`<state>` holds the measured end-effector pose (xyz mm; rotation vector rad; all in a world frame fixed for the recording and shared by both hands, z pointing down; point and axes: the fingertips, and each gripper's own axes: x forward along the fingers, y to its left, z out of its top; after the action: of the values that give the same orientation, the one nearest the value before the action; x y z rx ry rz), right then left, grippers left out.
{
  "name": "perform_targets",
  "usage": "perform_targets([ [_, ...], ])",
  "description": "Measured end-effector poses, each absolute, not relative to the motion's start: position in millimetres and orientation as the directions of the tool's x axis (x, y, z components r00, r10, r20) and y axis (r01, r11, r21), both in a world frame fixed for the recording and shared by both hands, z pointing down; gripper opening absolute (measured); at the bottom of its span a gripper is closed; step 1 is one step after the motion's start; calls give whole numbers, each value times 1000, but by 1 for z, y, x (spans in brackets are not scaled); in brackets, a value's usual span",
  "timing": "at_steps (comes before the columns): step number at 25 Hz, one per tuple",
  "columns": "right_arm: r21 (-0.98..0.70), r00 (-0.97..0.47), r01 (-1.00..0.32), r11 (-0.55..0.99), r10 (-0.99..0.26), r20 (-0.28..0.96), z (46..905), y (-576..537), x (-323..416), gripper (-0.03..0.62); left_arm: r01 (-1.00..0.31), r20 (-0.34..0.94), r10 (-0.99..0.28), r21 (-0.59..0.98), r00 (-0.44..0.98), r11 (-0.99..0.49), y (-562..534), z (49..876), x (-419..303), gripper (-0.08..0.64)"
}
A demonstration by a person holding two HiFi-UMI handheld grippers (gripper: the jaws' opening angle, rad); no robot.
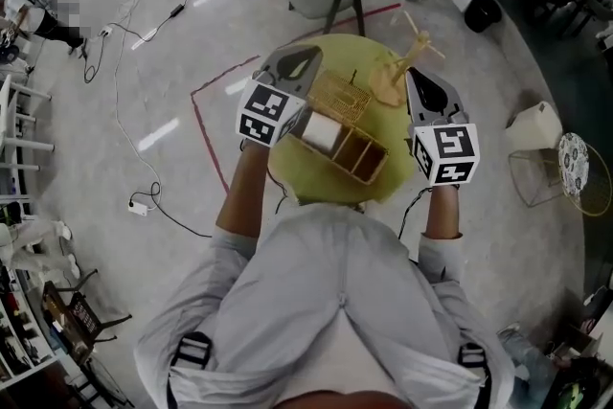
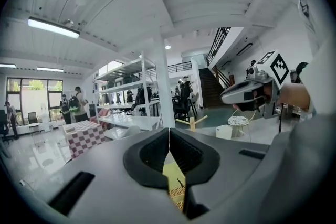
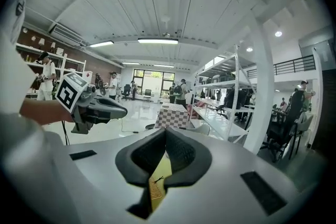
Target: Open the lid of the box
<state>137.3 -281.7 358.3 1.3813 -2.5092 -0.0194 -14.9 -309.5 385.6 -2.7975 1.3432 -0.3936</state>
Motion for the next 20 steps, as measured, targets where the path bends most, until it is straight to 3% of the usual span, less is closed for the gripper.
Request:
perform_targets([
  [20, 223, -530, -793, 567, -823, 206, 326, -286, 126, 21, -794, 96, -821, -214, 562, -569, -294, 328, -29, 31],
])
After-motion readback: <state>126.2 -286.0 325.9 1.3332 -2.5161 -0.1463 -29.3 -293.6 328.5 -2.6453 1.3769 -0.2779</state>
